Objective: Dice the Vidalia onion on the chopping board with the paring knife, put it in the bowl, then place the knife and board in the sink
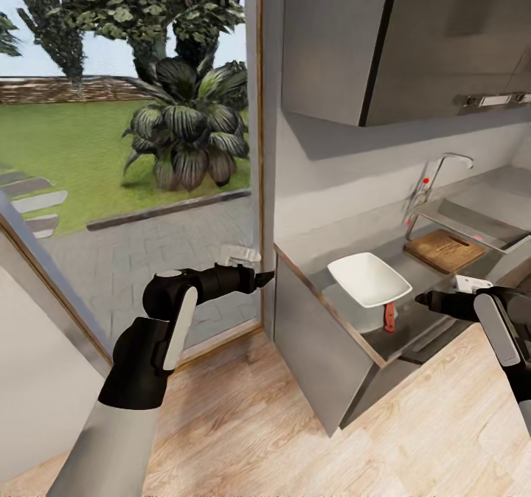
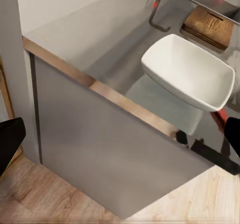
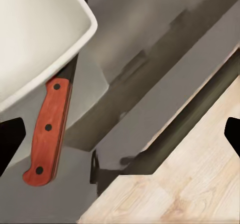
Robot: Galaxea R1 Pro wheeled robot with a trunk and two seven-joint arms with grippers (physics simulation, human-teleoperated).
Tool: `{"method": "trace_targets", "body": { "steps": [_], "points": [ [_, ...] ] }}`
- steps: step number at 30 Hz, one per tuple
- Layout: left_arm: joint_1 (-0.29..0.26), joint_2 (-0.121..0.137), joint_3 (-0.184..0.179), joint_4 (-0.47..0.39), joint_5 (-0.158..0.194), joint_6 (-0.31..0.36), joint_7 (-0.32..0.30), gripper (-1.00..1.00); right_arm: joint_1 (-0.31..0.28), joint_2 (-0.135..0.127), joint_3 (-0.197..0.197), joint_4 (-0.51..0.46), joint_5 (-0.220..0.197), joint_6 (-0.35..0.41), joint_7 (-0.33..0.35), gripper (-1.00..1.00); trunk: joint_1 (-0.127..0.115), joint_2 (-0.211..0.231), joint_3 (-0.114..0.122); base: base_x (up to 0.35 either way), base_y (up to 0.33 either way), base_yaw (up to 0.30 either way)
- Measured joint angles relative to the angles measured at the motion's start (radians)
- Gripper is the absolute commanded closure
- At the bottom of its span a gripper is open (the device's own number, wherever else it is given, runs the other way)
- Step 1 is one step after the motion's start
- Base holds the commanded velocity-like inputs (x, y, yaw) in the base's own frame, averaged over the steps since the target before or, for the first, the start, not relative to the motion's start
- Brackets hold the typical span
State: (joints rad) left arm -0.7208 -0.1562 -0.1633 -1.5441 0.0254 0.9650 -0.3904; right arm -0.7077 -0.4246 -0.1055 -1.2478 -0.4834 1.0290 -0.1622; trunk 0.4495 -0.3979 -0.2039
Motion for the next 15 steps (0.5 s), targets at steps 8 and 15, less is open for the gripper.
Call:
{"method": "trace_targets", "body": {
  "steps": [8, 15],
  "points": [
    [0.000, 0.000, 0.002, 0.000, 0.000, 0.000, 0.001, -1.00, 0.000, 0.023, 0.052, 0.001, 0.001, 0.000, 0.000, -1.00, 0.000, 0.000, 0.000, -0.009, 0.118, 0.000],
    [0.000, 0.000, 0.001, 0.000, 0.000, 0.000, 0.001, -1.00, 0.000, 0.040, 0.062, 0.003, 0.001, -0.001, 0.000, -1.00, 0.000, 0.000, 0.000, 0.000, 0.027, 0.000]
  ]
}}
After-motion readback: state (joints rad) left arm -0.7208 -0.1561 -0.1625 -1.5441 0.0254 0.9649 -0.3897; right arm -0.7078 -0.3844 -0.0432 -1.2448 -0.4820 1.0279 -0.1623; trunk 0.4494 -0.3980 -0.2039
